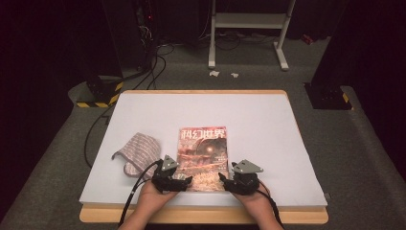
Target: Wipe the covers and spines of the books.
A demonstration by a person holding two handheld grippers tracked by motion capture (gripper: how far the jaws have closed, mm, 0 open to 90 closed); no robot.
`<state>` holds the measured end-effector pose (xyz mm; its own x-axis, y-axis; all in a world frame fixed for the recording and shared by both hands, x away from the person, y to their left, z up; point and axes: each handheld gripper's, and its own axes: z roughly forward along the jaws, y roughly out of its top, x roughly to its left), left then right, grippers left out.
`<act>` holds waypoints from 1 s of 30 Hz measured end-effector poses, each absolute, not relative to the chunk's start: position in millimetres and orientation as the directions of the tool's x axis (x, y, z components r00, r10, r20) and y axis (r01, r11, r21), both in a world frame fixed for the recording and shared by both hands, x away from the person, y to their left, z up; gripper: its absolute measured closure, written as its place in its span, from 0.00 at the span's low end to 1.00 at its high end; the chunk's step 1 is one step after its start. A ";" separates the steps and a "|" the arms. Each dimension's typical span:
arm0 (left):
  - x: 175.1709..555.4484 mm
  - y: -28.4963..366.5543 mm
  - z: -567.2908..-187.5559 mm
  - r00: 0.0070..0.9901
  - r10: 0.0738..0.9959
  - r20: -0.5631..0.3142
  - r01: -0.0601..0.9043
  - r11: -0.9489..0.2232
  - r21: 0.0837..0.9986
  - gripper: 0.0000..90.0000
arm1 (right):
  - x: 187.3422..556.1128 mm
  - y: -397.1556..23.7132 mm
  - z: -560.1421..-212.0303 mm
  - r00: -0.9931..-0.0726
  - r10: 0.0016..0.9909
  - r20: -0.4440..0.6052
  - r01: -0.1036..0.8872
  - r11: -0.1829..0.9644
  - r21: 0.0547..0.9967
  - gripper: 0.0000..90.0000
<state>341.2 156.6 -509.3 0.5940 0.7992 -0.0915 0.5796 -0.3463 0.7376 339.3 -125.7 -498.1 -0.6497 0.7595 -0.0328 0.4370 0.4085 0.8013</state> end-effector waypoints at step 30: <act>335.4 163.3 -509.8 0.587 0.798 -0.136 0.588 -0.304 0.750 0.25 | 339.3 -116.8 -506.4 -0.642 0.762 0.087 0.565 0.394 0.725 0.34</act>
